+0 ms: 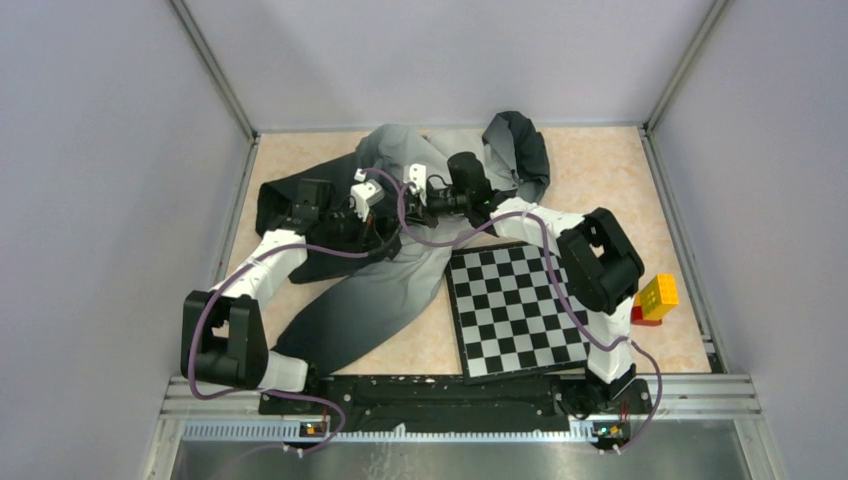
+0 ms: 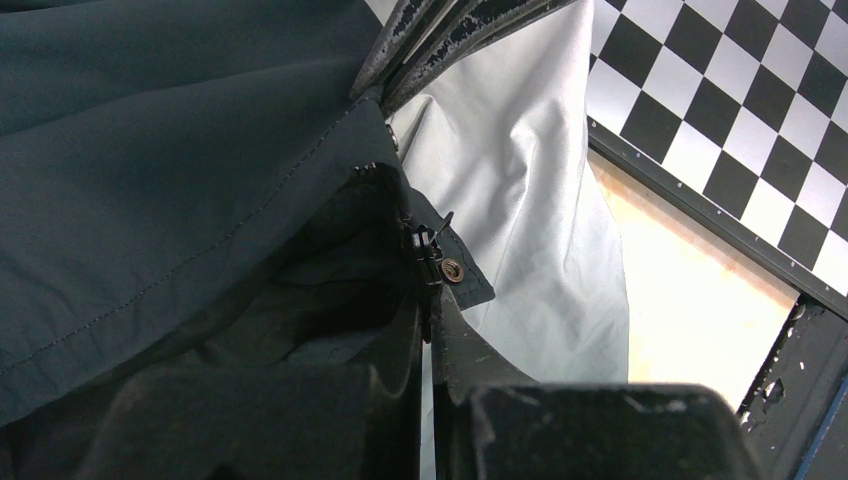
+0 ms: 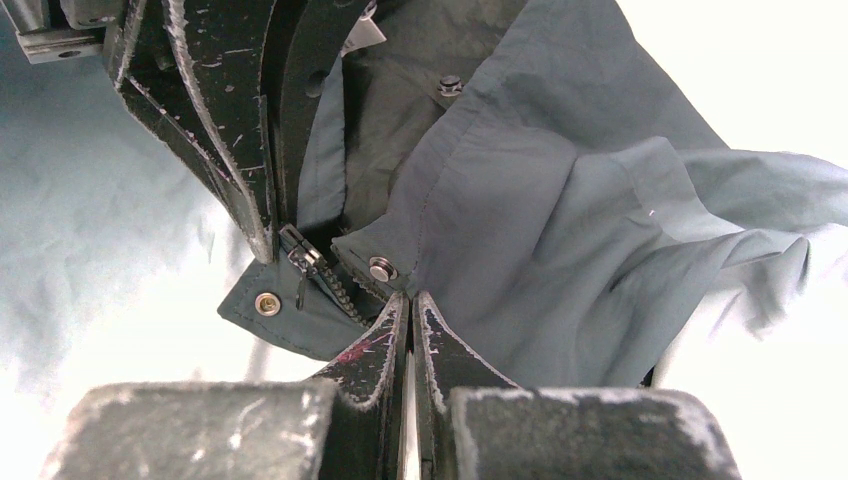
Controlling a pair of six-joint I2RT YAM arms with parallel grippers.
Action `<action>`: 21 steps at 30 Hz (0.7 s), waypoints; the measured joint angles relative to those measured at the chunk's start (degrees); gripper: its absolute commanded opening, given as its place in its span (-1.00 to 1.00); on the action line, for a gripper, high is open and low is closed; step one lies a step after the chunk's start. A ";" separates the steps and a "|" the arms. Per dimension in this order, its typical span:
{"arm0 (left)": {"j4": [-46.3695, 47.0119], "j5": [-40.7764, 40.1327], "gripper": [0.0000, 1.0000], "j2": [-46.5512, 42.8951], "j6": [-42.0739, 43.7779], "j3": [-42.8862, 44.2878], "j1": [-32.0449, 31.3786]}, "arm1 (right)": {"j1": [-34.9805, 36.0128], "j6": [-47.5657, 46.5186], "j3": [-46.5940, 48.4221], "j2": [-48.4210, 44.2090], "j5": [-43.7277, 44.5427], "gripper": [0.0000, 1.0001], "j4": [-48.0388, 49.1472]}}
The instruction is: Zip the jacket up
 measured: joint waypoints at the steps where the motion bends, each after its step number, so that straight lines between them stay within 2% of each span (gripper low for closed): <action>1: -0.02 -0.02 -1.00 0.00 0.00 0.00 0.00 | 0.00 -0.31 0.00 0.00 -0.07 -1.00 -0.26; 10: 0.00 -0.04 -1.00 0.00 0.00 0.00 0.00 | 0.07 -2.54 0.66 0.00 0.68 -1.00 -4.15; 21: 0.00 -0.02 -1.00 0.00 0.00 0.00 0.00 | 0.15 -2.69 0.76 0.00 1.25 -1.00 -4.37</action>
